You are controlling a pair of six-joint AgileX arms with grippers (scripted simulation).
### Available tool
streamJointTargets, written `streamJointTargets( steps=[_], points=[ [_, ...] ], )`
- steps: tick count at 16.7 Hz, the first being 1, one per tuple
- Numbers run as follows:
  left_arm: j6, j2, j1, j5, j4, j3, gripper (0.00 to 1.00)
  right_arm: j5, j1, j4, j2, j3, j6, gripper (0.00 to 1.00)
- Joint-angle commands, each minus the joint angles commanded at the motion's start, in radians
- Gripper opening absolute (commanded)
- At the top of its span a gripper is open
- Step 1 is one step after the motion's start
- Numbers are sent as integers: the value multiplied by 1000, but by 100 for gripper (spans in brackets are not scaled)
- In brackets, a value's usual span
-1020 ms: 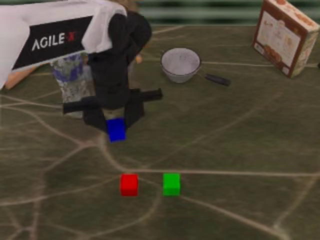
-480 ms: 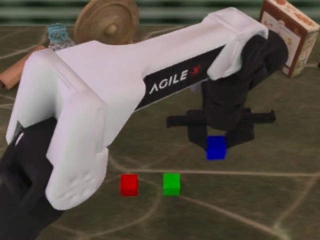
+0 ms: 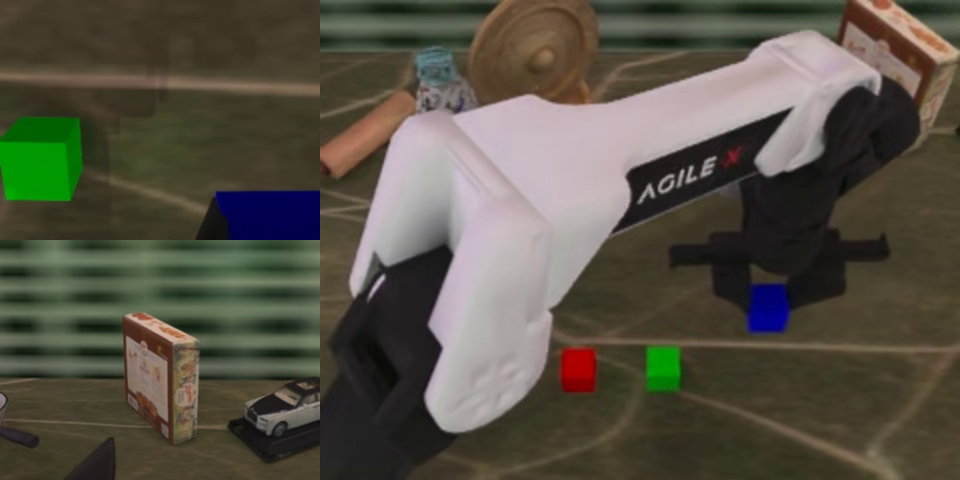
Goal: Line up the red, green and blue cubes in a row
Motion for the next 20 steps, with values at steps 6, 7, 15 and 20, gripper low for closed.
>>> streamJointTargets(
  steps=[6,7,15,20],
  points=[
    [-5,26,-4,0,211,-185,0,0,0,0,0,0,0,100],
    [-5,30,-5,0,229,-202,0,0,0,0,0,0,0,100],
    [-6,32,-6,0,235,-208,30,0,0,0,0,0,0,100],
    [-6,32,-6,0,235,-208,68,0,0,0,0,0,0,100]
  ],
)
